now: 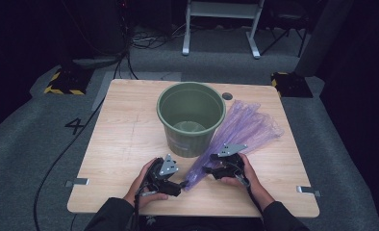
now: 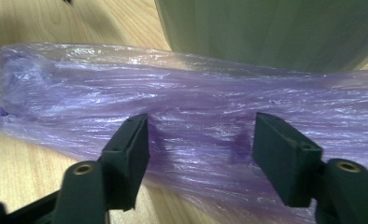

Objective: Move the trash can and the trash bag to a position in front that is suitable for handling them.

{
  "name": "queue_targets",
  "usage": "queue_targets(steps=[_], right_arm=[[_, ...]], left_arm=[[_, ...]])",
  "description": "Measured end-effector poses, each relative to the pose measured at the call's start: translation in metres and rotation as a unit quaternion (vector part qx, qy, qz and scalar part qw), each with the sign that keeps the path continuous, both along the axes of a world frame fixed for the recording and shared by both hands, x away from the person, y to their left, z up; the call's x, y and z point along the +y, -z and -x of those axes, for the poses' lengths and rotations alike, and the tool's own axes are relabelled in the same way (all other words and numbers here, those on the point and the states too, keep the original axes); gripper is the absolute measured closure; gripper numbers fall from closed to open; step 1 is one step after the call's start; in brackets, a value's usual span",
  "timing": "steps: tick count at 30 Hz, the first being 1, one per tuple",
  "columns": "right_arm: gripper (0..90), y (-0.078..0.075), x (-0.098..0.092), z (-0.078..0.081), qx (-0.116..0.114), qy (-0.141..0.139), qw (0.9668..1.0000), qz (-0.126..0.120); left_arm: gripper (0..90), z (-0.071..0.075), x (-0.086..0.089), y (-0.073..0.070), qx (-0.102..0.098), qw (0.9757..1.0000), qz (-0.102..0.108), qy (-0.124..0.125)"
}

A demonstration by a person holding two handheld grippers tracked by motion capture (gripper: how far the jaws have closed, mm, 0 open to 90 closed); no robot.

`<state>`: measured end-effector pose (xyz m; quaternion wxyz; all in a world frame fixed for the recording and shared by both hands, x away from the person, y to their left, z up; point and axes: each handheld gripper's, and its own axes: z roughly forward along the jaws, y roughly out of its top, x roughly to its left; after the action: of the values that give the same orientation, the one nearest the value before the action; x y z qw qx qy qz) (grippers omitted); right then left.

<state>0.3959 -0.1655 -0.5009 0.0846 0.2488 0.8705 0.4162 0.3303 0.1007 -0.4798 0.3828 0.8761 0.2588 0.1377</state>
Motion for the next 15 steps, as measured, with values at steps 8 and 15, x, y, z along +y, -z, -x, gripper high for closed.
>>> queue_targets(steps=[8,15], right_arm=[[28.9,-0.014,-0.019,0.004,-0.026,-0.006,0.9996,-0.006],[24.3,-0.034,-0.053,-0.001,-0.061,0.031,0.9974,-0.024]], left_arm=[[42.1,-0.011,-0.001,0.013,0.009,0.999,-0.043,-0.004],[61.8,-0.014,0.013,0.014,-0.007,0.9988,-0.048,0.005]])
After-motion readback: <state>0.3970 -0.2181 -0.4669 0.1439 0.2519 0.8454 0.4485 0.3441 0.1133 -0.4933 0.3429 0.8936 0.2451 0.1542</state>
